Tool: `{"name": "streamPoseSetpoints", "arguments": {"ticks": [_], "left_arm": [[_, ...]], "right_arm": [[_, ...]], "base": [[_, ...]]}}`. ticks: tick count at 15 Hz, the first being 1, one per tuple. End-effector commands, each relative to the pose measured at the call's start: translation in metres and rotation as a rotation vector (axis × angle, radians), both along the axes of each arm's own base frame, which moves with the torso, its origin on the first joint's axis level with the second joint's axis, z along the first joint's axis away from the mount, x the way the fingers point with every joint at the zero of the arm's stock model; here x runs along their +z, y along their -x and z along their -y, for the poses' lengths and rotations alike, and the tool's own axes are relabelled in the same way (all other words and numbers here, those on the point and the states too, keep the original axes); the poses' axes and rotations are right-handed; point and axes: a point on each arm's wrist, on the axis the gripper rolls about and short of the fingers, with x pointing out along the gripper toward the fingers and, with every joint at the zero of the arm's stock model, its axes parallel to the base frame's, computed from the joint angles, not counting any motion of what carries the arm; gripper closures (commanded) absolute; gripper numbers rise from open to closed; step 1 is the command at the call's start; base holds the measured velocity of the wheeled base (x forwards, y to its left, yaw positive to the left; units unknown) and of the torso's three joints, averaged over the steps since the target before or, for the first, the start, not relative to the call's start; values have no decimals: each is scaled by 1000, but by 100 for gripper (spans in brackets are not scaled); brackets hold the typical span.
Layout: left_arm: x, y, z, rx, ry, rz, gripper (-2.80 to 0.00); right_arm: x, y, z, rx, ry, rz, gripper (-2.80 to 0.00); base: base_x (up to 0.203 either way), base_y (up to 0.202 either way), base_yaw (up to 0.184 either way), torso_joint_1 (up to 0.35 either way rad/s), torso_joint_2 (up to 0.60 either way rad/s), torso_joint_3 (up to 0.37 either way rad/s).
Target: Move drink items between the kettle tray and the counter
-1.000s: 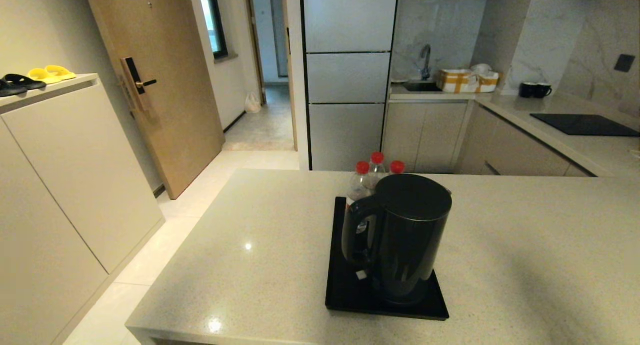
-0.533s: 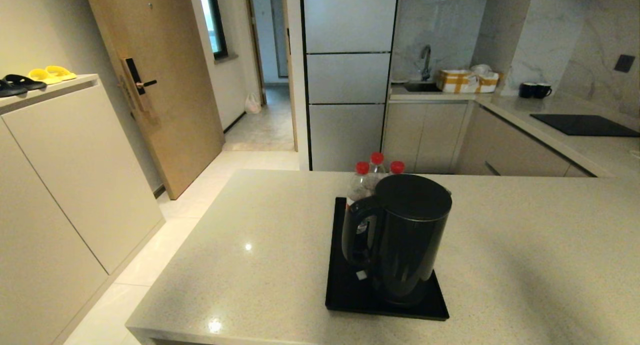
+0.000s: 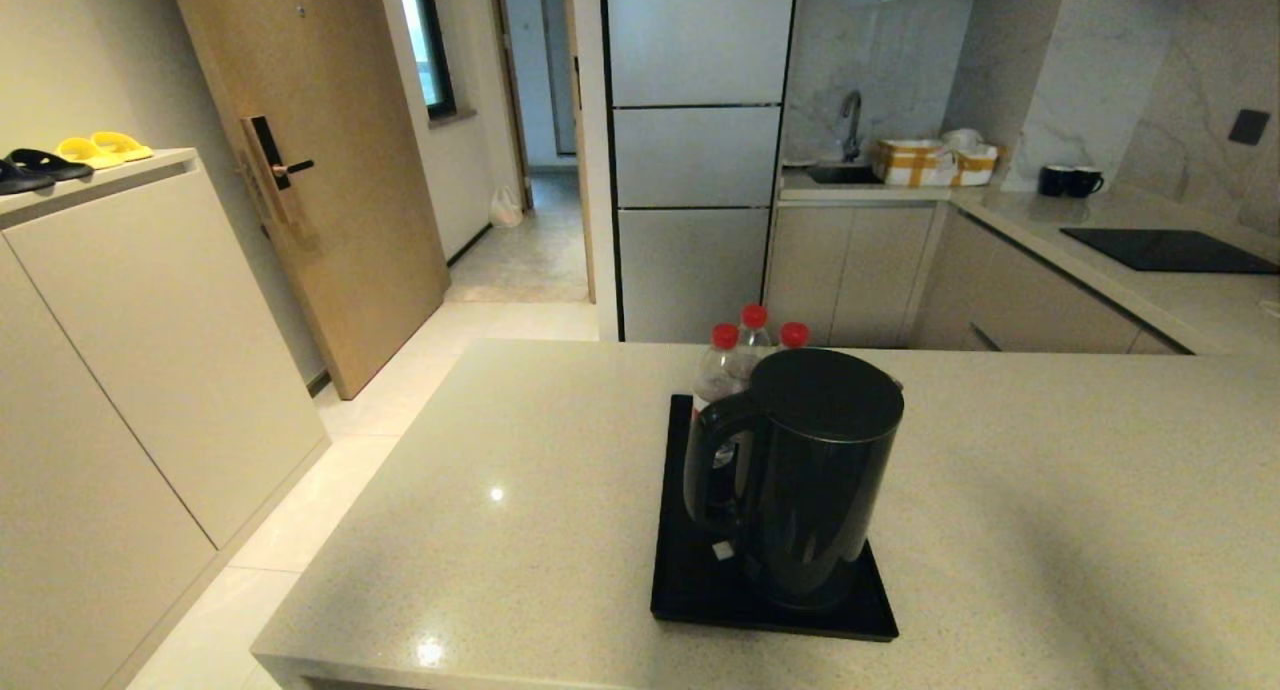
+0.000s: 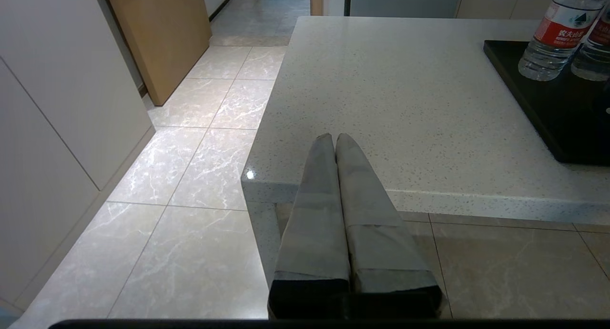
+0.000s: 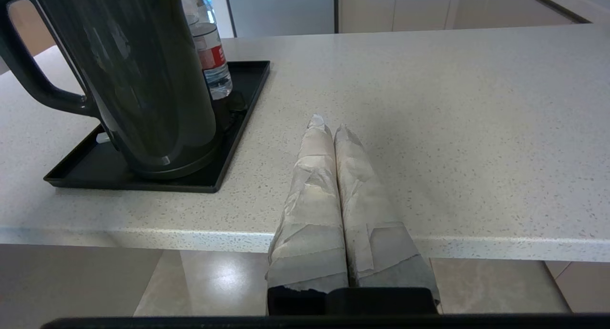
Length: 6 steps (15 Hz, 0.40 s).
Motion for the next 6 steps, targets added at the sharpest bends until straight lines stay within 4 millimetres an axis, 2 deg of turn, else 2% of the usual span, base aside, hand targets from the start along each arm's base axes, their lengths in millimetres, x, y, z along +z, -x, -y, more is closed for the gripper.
{"name": "streamPoseSetpoints", "arguments": {"ticks": [1,6], "left_arm": [[0,0,0,1,0,0,0],[0,0,0,0,0,1,0]], "right_arm": [[0,0,0,0,1,0,0],[0,0,0,1,0,-1,0]], "base": [[0,0,0,0,0,0],[0,0,0,0,0,0]]}}
